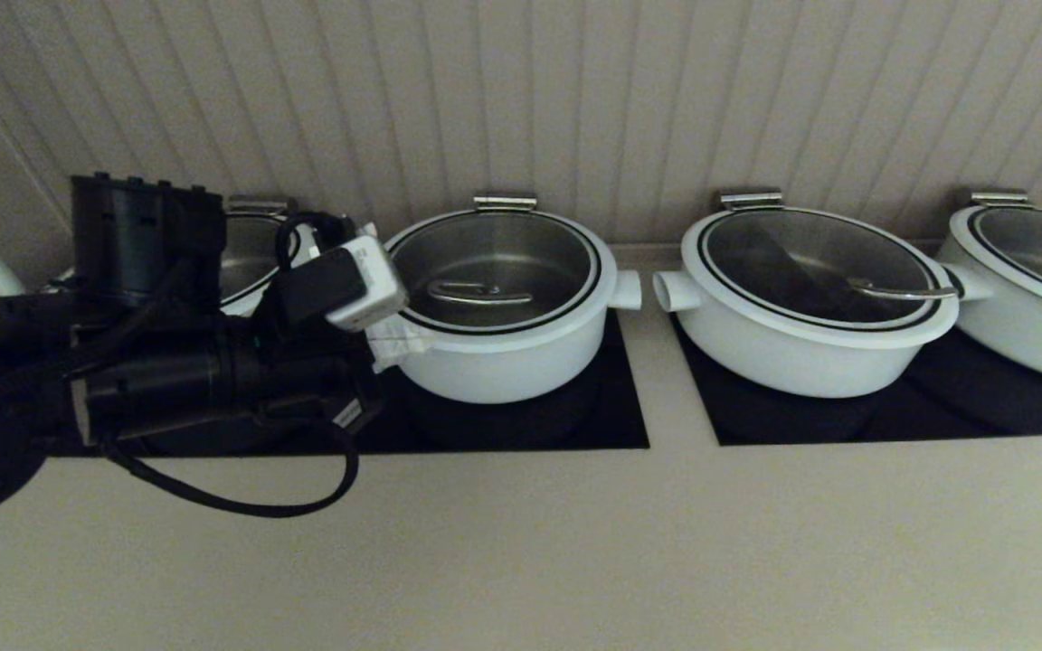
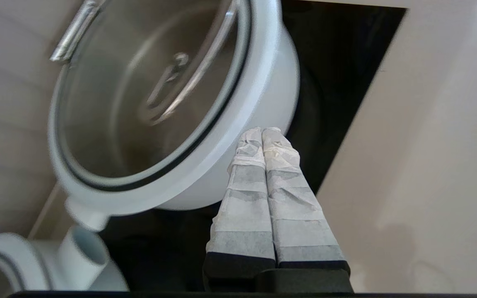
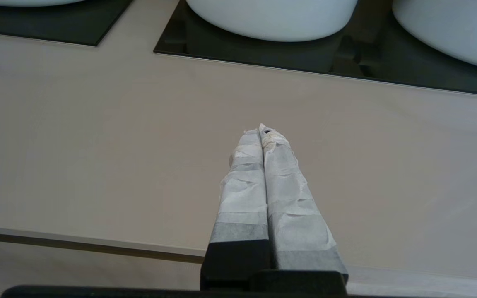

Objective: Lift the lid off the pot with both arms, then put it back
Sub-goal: Open the food pot lid a small opening with the left arm

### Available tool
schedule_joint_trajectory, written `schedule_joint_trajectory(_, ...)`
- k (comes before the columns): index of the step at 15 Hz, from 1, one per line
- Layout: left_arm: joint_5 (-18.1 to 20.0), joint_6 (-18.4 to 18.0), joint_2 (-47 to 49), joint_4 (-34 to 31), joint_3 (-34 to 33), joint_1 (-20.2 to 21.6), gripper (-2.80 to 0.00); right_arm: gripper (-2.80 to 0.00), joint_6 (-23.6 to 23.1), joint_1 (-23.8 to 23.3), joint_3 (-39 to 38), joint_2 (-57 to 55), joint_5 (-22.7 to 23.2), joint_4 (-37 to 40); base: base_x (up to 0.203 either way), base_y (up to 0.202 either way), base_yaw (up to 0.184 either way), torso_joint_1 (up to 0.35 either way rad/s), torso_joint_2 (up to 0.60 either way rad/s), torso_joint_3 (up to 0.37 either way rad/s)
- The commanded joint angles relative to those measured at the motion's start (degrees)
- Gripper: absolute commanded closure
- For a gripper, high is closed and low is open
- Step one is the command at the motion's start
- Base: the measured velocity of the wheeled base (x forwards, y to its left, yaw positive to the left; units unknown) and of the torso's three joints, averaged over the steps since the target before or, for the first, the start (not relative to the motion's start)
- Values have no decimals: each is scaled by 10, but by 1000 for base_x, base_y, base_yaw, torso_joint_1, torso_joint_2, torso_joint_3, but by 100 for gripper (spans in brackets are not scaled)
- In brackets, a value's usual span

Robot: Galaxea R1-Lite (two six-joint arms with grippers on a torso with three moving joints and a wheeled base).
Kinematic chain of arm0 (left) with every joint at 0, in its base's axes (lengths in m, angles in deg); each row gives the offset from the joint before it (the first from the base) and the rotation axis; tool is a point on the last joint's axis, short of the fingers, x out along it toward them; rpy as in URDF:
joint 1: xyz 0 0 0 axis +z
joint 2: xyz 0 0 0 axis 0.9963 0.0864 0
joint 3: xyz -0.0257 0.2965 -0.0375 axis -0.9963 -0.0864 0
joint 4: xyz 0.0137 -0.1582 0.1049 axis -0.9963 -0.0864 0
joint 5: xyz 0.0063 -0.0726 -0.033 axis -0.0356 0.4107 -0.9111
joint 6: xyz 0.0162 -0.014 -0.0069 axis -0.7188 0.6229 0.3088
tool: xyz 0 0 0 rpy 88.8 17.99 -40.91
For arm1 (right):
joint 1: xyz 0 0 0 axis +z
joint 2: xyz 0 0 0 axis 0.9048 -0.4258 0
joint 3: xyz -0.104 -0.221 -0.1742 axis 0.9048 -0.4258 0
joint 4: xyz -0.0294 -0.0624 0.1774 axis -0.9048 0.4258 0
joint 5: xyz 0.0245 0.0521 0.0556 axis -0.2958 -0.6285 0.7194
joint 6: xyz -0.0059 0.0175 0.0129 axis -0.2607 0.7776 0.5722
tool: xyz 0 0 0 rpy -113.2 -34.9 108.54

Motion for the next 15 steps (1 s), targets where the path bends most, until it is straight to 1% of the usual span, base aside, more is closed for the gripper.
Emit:
schedule_joint_trajectory(1,0,-2,14,1,1,-13,0,0,0,0,0,-1,1,0,0,0,0,0,0,0)
schedule_joint_trajectory(6,-5,-1,33,2,2,-16,0,0,0,0,0,0,1,0,0,0,0,0,0,0)
schedule_joint_trajectory(11,-11,1,66,25,26,-16,0,0,0,0,0,0,1,0,0,0,0,0,0,0)
schedule_joint_trajectory(15,-12,3,82,26,39,-16,0,0,0,0,0,0,1,0,0,0,0,0,0,0)
